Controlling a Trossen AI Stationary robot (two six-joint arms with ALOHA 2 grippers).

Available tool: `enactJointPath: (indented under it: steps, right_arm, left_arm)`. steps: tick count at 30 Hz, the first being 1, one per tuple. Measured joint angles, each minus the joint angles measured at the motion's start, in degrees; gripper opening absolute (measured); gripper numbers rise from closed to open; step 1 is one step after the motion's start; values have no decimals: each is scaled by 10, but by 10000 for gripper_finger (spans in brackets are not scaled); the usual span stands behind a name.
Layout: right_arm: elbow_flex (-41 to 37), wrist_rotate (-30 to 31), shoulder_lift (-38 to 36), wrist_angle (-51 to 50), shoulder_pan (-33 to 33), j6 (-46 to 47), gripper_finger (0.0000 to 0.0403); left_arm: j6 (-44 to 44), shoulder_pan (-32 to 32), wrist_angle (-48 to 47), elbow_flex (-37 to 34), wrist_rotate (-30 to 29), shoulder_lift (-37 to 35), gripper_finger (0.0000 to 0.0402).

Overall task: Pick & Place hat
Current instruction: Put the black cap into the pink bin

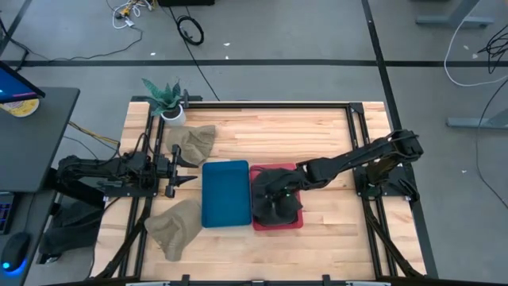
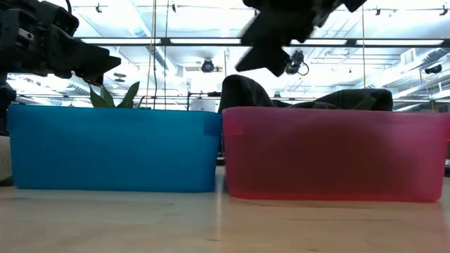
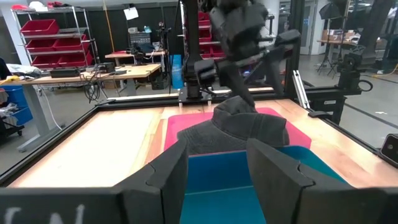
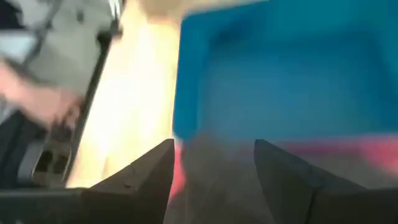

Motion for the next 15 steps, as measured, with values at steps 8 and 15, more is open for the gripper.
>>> enactJointPath:
  steps: [8,15]
  right_arm:
    - [-1,11,44,-85,0,20,224]
    - [4,-13,111,-82,-17,29,224]
  left_arm:
    - [0,0,0,0,0,0,170]
    - [0,0,2,0,0,0,170]
